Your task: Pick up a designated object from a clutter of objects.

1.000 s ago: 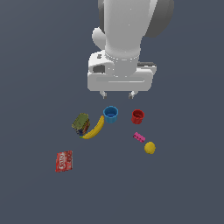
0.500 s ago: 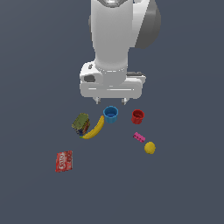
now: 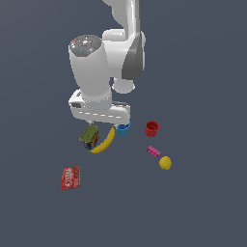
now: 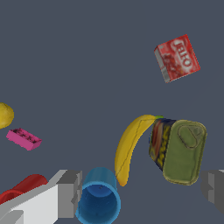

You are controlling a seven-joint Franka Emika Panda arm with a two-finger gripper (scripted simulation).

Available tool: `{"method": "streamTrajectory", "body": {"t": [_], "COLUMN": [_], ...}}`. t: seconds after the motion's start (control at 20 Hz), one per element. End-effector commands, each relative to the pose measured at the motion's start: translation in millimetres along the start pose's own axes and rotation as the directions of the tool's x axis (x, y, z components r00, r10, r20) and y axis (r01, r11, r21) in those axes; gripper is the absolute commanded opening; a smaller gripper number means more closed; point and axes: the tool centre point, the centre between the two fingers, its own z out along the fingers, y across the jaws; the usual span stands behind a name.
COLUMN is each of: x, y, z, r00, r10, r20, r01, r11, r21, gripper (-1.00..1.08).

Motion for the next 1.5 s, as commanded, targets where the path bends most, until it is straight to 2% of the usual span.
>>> {"method": "streamTrajectory", "body": {"t": [0.0,0.3,0.6,1.05,1.45], "x": [-1.4,-9.0,-15.9,-17.3,-17.8], "y": [23.6,66.0,88.9,92.2,93.3], "z": [21.5,58.6,77.8,85.7,120.8], "r00": [0.999,0.992,0.985,0.984,0.984], "r10": [0.046,0.127,0.171,0.177,0.179], "r20": [-0.005,-0.014,-0.019,-0.018,-0.019], "r01": [-0.046,-0.127,-0.171,-0.177,-0.179], "r11": [0.999,0.992,0.985,0.984,0.984], "r21": [0.002,0.001,-0.002,-0.003,-0.003], "gripper": [1.0,1.0,1.0,1.0,1.0]}}
